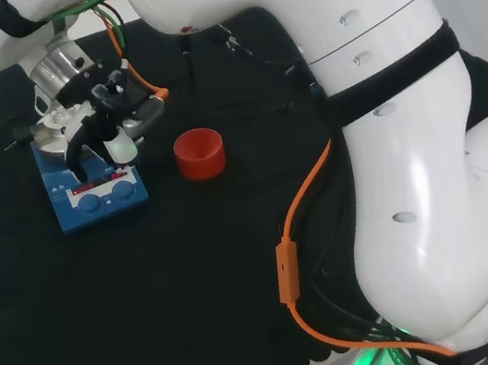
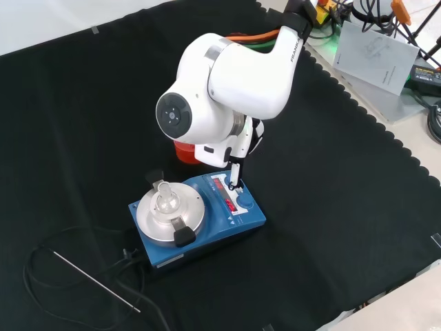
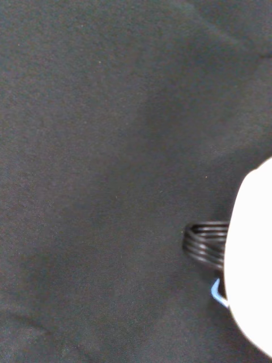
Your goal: Turn on the heater.
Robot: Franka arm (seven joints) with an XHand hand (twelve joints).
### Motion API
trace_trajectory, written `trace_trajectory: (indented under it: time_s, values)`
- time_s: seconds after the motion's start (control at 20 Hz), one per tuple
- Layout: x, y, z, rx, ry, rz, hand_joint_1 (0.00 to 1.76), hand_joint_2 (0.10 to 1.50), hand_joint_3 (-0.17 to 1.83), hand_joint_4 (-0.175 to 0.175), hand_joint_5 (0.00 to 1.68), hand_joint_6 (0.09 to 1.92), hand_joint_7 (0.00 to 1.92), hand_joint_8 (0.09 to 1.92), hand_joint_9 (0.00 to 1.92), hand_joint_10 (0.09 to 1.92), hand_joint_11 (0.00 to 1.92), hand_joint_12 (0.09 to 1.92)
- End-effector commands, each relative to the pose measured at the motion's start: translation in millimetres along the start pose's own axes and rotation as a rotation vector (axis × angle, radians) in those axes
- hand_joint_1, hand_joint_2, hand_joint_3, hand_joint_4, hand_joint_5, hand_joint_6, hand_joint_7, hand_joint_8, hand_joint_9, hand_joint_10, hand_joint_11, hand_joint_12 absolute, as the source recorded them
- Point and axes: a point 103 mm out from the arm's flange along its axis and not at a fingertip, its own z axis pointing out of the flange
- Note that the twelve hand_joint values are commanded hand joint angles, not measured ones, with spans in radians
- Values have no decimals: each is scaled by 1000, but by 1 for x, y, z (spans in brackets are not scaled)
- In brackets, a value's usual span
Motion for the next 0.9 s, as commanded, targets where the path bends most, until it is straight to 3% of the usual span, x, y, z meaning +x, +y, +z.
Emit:
trace_trajectory:
  time_s: [0.05,0.9]
  values:
    - [-1,1,2,7,-9,-4,1512,584,1221,0,288,787,1702,1920,1899,1687,1674,1255]
    - [2,9,17,27,-6,-7,1512,585,1219,3,310,801,1703,1920,1900,1681,1673,1256]
